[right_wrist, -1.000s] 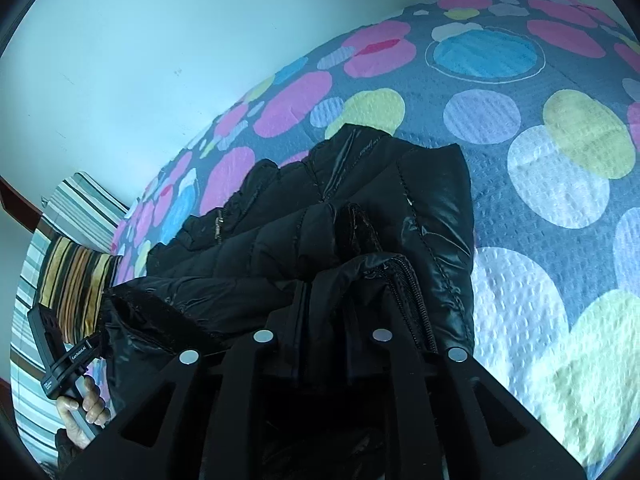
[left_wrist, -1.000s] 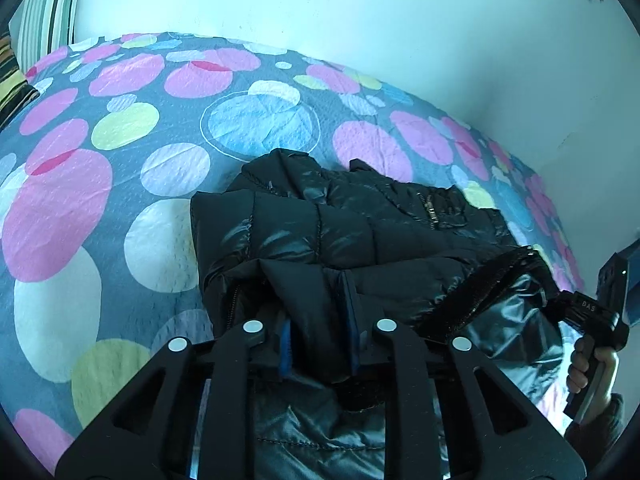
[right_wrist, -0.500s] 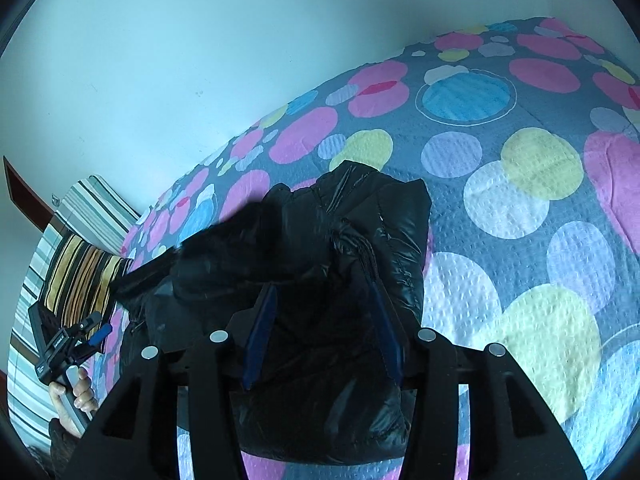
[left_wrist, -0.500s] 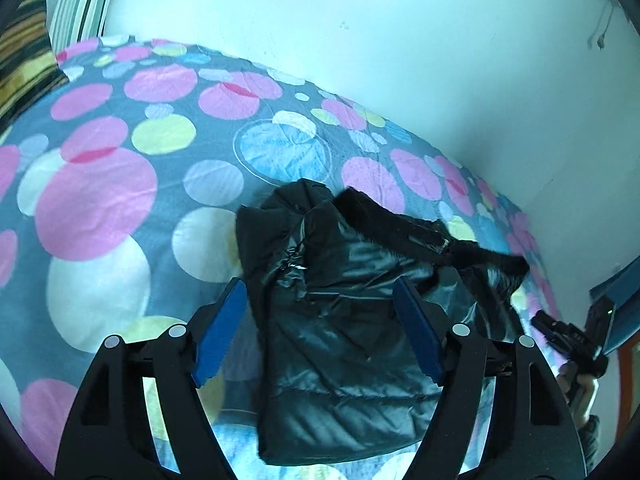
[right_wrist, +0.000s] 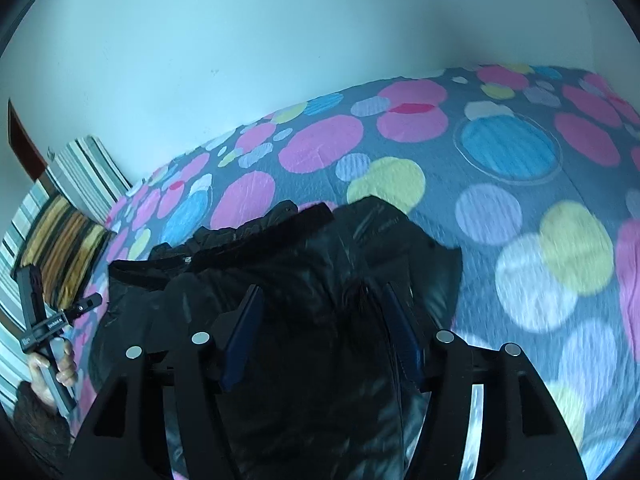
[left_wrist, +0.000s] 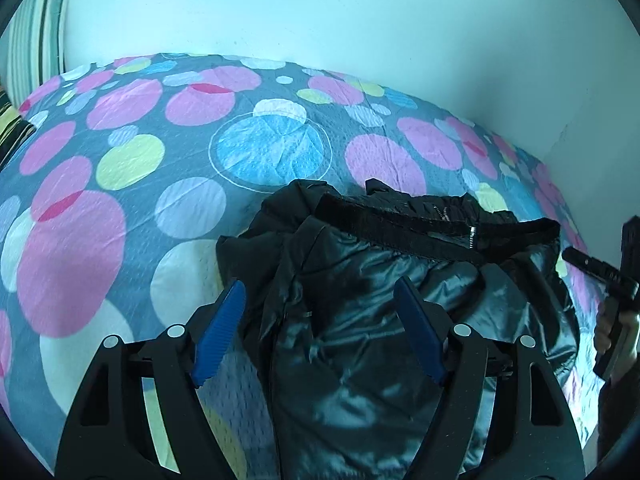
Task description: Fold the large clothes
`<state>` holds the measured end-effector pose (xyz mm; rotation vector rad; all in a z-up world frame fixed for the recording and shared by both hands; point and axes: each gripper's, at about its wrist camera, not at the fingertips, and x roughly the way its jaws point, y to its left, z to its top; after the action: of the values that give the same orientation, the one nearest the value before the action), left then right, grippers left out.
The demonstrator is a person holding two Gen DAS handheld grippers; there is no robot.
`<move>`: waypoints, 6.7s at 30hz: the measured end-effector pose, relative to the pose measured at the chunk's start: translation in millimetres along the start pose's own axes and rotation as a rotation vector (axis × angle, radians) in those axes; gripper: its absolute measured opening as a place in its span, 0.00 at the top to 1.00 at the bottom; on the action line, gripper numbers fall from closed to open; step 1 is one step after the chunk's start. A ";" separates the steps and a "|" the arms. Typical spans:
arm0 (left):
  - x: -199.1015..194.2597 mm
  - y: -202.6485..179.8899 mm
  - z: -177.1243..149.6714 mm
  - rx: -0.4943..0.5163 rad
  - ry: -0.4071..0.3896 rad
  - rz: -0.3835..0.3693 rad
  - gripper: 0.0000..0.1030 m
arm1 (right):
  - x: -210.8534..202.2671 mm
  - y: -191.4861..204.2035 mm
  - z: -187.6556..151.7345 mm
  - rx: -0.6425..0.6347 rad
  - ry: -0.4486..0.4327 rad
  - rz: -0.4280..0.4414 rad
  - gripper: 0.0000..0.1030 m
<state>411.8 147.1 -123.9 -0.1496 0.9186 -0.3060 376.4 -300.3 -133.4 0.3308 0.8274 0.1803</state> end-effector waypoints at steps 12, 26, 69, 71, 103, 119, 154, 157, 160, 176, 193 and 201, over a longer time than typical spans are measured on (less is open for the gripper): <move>44.2 -19.1 28.3 0.102 0.046 0.066 0.86 | 53.7 6.7 30.8 -0.090 0.071 -0.053 0.88; 101.5 -24.5 33.4 0.150 0.075 0.177 0.86 | 111.2 -14.4 29.2 -0.029 0.134 -0.153 0.83; 92.6 -83.8 -16.9 0.096 0.006 0.200 0.58 | 113.7 63.7 -20.6 -0.115 0.050 -0.136 0.68; 93.8 -84.4 -18.0 0.100 0.000 0.207 0.59 | 114.7 62.7 -21.7 -0.114 0.043 -0.134 0.67; 70.5 -111.5 -61.2 0.134 -0.027 0.270 0.49 | 89.2 103.4 -75.9 -0.191 0.044 -0.170 0.55; -2.6 -88.4 -72.0 0.065 -0.115 0.227 0.34 | 29.9 117.4 -80.8 -0.176 -0.057 -0.116 0.39; 6.7 14.0 -107.1 -0.273 0.021 -0.073 0.11 | -3.1 -7.0 -101.3 0.110 -0.005 -0.154 0.18; 10.2 15.1 -107.2 -0.285 0.031 -0.091 0.16 | 1.7 -10.5 -102.4 0.136 0.000 -0.144 0.17; 11.6 13.1 -106.3 -0.289 0.044 -0.119 0.30 | 9.0 -16.1 -105.4 0.180 0.017 -0.113 0.17; -18.9 -16.6 -91.7 -0.178 -0.038 -0.104 0.78 | 8.2 -5.5 -107.1 0.191 -0.011 0.001 0.72; -95.7 32.5 -145.9 -0.202 -0.084 -0.010 0.79 | -4.7 57.6 -138.7 0.092 0.028 0.092 0.74; -119.8 44.6 -172.6 -0.212 -0.090 0.011 0.79 | -19.0 76.8 -161.9 0.056 0.050 0.125 0.74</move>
<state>214.5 228.6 -148.3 -0.3507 0.8613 -0.1902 240.8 -198.8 -194.8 0.4328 0.8624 0.2836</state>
